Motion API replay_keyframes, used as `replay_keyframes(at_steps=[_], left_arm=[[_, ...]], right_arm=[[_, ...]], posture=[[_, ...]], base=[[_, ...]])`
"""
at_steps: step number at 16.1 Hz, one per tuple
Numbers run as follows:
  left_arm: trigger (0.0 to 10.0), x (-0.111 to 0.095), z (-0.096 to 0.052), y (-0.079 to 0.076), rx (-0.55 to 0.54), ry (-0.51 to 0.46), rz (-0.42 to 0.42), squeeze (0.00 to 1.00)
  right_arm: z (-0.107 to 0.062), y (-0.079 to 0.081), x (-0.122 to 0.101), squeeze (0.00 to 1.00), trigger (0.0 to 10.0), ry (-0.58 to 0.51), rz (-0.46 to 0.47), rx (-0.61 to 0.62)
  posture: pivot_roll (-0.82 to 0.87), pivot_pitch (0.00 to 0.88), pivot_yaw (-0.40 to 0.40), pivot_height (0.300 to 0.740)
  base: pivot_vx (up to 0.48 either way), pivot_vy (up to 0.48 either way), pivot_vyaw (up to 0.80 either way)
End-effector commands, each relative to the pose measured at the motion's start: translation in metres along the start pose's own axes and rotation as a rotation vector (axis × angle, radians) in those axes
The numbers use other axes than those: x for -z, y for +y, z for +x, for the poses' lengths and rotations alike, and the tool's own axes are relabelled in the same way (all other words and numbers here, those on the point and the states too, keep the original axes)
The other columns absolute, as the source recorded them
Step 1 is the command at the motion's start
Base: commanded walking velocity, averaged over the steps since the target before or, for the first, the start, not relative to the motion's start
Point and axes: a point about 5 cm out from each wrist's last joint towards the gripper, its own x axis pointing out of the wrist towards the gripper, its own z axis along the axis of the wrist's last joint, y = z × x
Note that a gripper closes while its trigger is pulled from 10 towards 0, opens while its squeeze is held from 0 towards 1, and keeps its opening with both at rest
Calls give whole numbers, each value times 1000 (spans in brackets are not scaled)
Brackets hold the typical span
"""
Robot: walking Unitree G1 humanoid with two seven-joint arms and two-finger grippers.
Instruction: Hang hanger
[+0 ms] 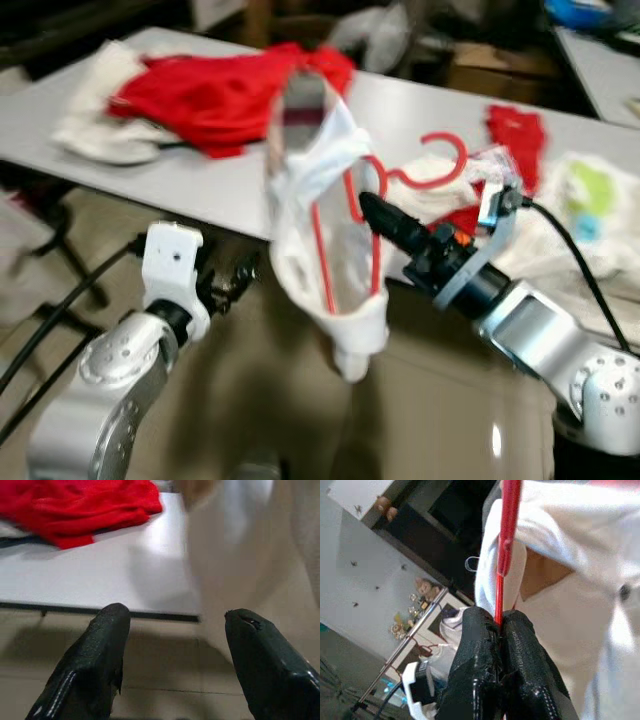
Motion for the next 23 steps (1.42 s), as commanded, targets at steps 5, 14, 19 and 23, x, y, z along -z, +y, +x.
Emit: replay_keyframes(at_steps=[5,14,19,23], left_arm=[[10000,1,-1,4,-13,3,16,0],[10000,-1,11,-12,57,-7,17,0],[10000,-2,15,-17,83,-13,26,0],[10000,-3,17,-19,109,-18,43,0]], right_arm=[[-3,1,7,0,10000,11,-31,17],[-21,-31,30,0,10000,147,-173,200],[-33,-52,38,0,10000,142,-175,287],[-35,-56,39,0,10000,131,-191,303]], posture=[[153,64,-27,740],[139,66,-5,740],[138,68,3,740],[140,65,13,740]], base=[[0,0,761],[0,0,767],[0,0,789],[0,0,789]])
